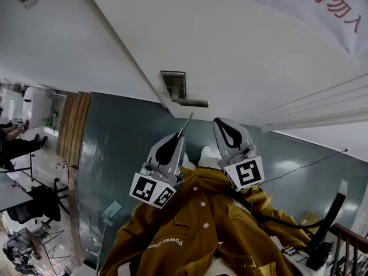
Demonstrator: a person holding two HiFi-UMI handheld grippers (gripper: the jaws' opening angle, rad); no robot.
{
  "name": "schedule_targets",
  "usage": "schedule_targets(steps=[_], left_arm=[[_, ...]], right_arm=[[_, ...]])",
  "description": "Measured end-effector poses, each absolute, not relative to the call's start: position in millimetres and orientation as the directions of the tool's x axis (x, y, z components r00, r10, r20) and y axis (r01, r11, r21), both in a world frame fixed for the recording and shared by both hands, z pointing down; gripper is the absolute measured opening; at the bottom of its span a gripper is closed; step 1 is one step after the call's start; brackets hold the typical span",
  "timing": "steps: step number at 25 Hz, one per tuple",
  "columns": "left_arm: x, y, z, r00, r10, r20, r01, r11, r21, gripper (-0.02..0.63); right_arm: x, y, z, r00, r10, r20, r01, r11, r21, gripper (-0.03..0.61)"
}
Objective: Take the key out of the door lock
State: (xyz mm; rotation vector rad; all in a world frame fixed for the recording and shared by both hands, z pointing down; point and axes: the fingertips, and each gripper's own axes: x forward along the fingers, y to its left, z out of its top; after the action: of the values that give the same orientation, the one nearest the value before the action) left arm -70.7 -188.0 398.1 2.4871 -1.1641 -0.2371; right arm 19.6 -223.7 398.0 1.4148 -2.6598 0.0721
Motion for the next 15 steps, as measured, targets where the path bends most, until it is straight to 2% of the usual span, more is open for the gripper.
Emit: schedule_targets(steps=[15], left_arm=[[-70.2,-191.4,400.2,0.628,-0.777,0.035,-0.725,-0.568,0.39,0.026]], right_arm=[[19.4,-225.3,404.8,-0.578,-0.802,0.153,-0.812,0.584,-0.009,0.005]])
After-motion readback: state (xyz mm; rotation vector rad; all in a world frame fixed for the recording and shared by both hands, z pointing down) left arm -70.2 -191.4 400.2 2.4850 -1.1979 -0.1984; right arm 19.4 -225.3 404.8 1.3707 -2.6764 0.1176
